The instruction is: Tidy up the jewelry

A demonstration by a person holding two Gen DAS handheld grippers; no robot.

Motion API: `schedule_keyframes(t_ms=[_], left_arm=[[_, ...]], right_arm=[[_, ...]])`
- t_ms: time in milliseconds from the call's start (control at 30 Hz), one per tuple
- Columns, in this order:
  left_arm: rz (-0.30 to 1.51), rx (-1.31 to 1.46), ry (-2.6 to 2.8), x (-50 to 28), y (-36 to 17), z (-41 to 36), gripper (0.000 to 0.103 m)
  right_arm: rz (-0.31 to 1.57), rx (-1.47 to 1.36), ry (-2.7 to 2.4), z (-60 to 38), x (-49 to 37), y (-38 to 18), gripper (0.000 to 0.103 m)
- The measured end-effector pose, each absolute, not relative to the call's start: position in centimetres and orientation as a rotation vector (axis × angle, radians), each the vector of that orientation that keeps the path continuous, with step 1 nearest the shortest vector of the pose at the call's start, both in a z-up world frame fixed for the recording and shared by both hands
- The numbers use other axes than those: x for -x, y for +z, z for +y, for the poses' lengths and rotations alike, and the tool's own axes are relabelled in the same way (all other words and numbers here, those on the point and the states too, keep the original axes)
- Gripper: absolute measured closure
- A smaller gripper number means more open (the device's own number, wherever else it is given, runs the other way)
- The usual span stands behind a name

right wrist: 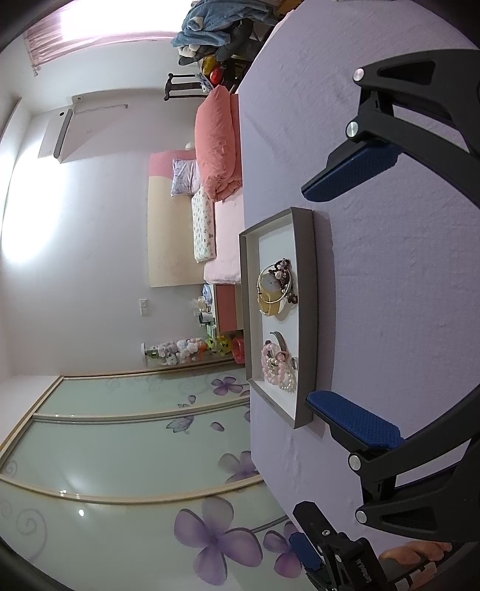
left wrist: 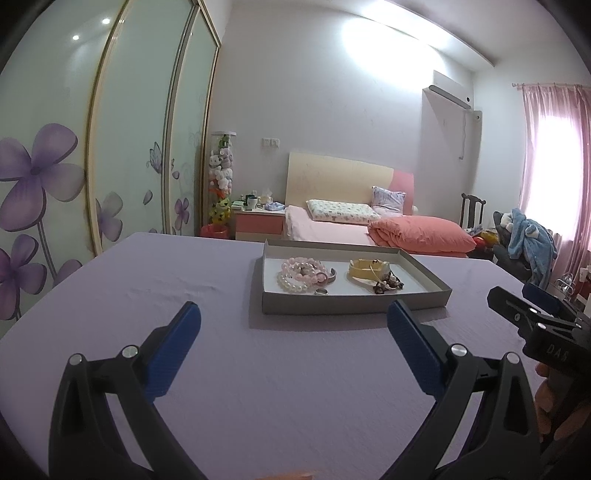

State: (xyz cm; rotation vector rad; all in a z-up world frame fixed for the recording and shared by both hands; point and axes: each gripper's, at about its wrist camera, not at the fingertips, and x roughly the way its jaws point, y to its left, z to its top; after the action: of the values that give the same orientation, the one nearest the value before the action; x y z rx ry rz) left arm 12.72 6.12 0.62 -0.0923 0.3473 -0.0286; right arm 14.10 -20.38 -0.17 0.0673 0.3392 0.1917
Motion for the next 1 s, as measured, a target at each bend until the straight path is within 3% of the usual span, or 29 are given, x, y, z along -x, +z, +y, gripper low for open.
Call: schedule_keyframes(t_ms=[1000], left_arm=[[0.362, 0.088, -0.039, -13.15, 0.36, 5.50, 0.004]], right_arm=[[0.349, -0.068, 0.192, -20.17, -14.43, -0.26, 0.002]])
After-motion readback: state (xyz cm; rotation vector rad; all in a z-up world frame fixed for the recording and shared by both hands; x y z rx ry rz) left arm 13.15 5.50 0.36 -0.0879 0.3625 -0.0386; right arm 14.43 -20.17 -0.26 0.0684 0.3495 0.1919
